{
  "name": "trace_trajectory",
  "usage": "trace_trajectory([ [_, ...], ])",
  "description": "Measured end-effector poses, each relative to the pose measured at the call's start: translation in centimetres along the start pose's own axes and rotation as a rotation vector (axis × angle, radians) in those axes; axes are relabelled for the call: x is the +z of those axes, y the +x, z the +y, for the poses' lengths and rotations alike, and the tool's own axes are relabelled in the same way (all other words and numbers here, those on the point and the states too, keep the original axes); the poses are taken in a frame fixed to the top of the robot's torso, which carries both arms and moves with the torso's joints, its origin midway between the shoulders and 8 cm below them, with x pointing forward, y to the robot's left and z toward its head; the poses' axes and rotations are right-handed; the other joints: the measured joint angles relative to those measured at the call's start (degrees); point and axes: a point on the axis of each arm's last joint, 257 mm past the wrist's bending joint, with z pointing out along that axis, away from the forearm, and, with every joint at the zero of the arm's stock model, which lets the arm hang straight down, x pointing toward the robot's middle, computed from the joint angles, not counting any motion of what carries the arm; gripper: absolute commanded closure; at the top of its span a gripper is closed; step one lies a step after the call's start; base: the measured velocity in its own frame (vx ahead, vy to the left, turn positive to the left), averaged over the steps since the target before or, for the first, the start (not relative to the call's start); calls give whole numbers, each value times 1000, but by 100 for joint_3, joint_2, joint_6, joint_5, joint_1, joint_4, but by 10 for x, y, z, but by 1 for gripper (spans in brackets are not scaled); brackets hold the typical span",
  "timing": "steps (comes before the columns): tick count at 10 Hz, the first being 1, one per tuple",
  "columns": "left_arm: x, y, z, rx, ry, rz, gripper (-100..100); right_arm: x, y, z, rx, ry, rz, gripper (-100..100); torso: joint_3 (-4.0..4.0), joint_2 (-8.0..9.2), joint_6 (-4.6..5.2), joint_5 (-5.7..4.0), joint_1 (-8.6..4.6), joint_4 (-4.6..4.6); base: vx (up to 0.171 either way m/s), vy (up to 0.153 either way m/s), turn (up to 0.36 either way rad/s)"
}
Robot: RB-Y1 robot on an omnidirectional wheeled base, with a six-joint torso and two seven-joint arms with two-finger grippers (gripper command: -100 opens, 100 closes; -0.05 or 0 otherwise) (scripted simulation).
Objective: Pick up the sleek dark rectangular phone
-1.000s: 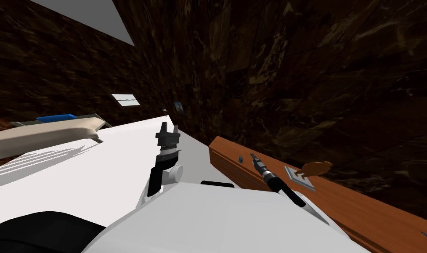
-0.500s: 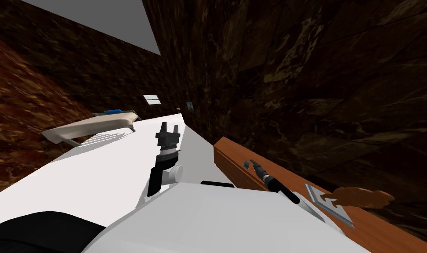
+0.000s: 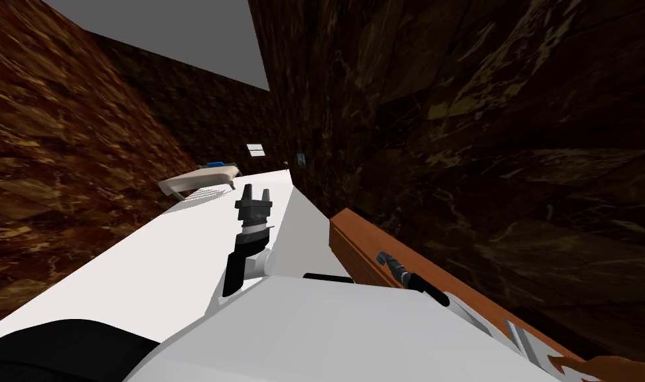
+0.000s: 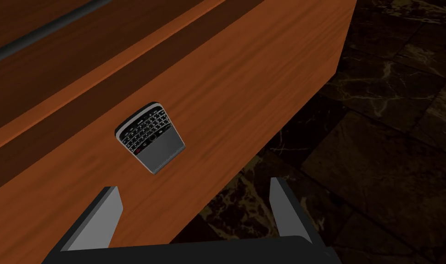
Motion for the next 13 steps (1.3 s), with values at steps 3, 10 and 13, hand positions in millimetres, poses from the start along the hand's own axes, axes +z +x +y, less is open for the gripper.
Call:
trace_trajectory([
  [3,0,0,0,0,0,0,0,6,5,-45,-12,128,24,-100,0,0,2,-2,-5,0,-4,-53,314],
  [10,0,0,0,0,0,0,0,-3,4,-135,-51,425,65,-100,-7,-12,6,-1,-5,-3,7,-54,319],
  [13,0,0,0,0,0,0,0,-13,-1,-164,-69,523,74,-100,-5,-9,9,0,4,-2,2,-44,195],
])
